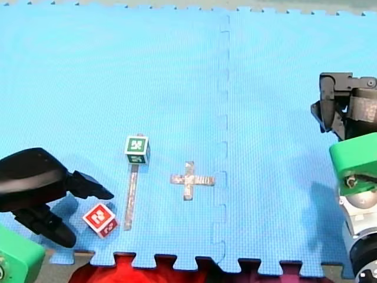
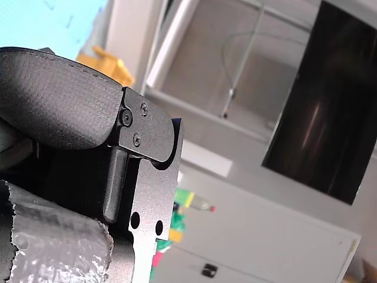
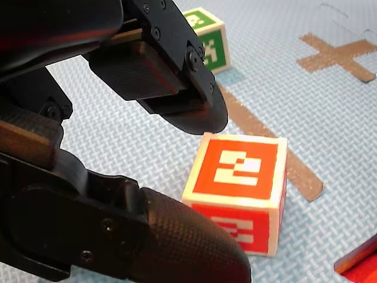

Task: Stack cube left

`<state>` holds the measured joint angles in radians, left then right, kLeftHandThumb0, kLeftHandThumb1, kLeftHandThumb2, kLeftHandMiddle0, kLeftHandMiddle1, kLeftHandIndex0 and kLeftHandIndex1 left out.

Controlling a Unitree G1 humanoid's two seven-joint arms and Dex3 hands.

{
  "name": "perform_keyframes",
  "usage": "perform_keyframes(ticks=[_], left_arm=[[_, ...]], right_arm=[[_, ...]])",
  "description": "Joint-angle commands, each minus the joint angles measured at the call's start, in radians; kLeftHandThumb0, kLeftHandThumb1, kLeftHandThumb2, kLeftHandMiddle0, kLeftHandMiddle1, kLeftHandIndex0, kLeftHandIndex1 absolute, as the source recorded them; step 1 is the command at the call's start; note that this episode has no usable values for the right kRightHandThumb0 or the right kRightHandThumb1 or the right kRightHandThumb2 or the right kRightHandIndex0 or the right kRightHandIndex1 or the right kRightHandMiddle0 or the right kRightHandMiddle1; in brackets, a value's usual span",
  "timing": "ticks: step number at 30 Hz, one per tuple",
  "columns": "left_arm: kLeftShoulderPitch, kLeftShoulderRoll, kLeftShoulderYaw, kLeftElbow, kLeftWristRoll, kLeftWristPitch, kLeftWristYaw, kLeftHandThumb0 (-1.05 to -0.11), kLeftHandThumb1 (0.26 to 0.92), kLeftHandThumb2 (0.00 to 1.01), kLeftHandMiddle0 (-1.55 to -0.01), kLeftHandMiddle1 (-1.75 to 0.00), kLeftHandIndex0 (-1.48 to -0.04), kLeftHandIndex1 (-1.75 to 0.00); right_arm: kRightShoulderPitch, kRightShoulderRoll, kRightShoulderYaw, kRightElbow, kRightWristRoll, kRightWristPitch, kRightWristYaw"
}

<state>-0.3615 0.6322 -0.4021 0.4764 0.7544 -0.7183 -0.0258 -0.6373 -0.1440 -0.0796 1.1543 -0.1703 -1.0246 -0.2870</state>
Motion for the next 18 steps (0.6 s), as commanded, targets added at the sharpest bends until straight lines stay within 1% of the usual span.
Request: perform_keyframes(ticks=[1, 2, 3, 5, 6, 8, 12, 15, 18], left_arm=[[0.012, -0.005, -0.007, 0.016, 0.039, -0.013, 0.076, -0.967, 0.843, 0.00, -1.00, -1.75, -0.85, -0.06], [0.012, -0.008, -0.013, 0.029, 0.059, -0.020, 0.116, -0.957, 0.843, 0.00, -1.00, -1.75, -0.87, -0.06], [0.010, -0.019, -0.021, 0.060, 0.081, -0.039, 0.184, -0.950, 0.843, 0.00, -1.00, -1.75, -0.88, -0.06], [-0.005, -0.057, -0.050, 0.172, 0.139, -0.094, 0.387, -0.939, 0.842, 0.00, -1.00, -1.75, -0.89, -0.05], [-0.012, -0.077, -0.066, 0.227, 0.168, -0.114, 0.489, -0.914, 0.836, 0.00, -1.00, -1.75, -0.91, -0.05], [-0.022, -0.098, -0.086, 0.286, 0.199, -0.139, 0.605, -0.886, 0.834, 0.00, -1.00, -1.75, -0.93, -0.04], [-0.019, -0.108, -0.098, 0.310, 0.221, -0.167, 0.712, -0.866, 0.844, 0.01, -1.00, -1.75, -0.95, -0.04], [-0.014, -0.118, -0.112, 0.330, 0.241, -0.168, 0.781, -0.857, 0.849, 0.01, -1.00, -1.75, -0.96, -0.04], [-0.019, -0.131, -0.129, 0.363, 0.258, -0.167, 0.833, -0.850, 0.849, 0.01, -1.00, -1.75, -0.97, -0.03]], right_arm=[[-0.003, -0.007, -0.004, -0.001, 0.006, -0.006, 0.003], [-0.002, -0.008, -0.004, -0.001, 0.006, -0.007, 0.003], [-0.002, -0.009, -0.004, -0.001, 0.006, -0.008, 0.003], [-0.001, -0.009, -0.004, -0.002, 0.005, -0.011, 0.002], [-0.001, -0.009, -0.004, -0.003, 0.004, -0.013, 0.001], [0.000, -0.009, -0.004, -0.005, 0.002, -0.016, 0.000], [0.002, -0.009, -0.003, -0.008, 0.000, -0.019, -0.001], [0.002, -0.010, -0.003, -0.009, -0.002, -0.021, -0.002], [0.001, -0.013, -0.003, -0.008, -0.007, -0.022, -0.006]])
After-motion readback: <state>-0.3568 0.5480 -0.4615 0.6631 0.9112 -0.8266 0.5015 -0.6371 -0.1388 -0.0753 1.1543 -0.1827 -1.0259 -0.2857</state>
